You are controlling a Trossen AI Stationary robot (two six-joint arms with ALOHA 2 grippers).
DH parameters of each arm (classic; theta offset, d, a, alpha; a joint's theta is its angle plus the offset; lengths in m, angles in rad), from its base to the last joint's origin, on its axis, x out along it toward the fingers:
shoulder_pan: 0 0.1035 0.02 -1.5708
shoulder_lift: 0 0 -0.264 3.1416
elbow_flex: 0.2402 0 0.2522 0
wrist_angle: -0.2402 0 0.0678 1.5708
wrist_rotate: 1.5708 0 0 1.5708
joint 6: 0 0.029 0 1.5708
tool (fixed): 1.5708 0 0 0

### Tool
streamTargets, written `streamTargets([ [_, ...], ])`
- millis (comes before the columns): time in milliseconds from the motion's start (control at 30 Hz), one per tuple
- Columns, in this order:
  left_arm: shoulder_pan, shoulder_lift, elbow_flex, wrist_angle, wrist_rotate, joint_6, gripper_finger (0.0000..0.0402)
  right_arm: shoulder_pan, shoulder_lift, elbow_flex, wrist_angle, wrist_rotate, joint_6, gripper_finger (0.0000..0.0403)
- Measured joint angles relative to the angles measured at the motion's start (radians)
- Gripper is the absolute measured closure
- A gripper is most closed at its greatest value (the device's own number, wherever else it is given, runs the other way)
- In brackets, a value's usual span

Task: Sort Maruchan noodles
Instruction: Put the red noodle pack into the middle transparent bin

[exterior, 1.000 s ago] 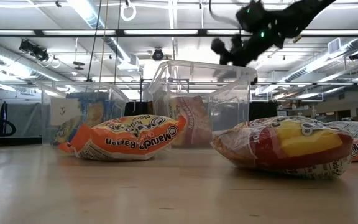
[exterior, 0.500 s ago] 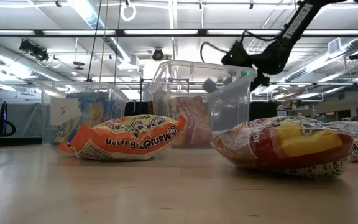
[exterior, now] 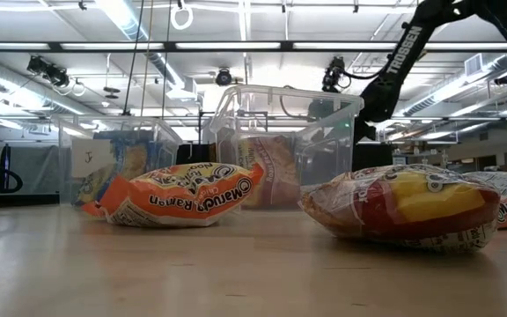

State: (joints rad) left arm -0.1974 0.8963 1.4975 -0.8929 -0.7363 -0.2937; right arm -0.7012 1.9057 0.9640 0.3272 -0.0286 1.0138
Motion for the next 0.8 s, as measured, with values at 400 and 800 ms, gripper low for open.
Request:
streamTargets([
  [400,0.0,0.0,0.0,0.02,-0.015,0.036,0.0278,-0.021,0.121,0.19,-0.199,-0.192,0.085,0.0203],
  [800,0.0,-0.002,0.0,0.019,-0.019,0.045,0.0278,-0.02,0.105,0.192,-0.229,-0.28,0.031,0.0227],
])
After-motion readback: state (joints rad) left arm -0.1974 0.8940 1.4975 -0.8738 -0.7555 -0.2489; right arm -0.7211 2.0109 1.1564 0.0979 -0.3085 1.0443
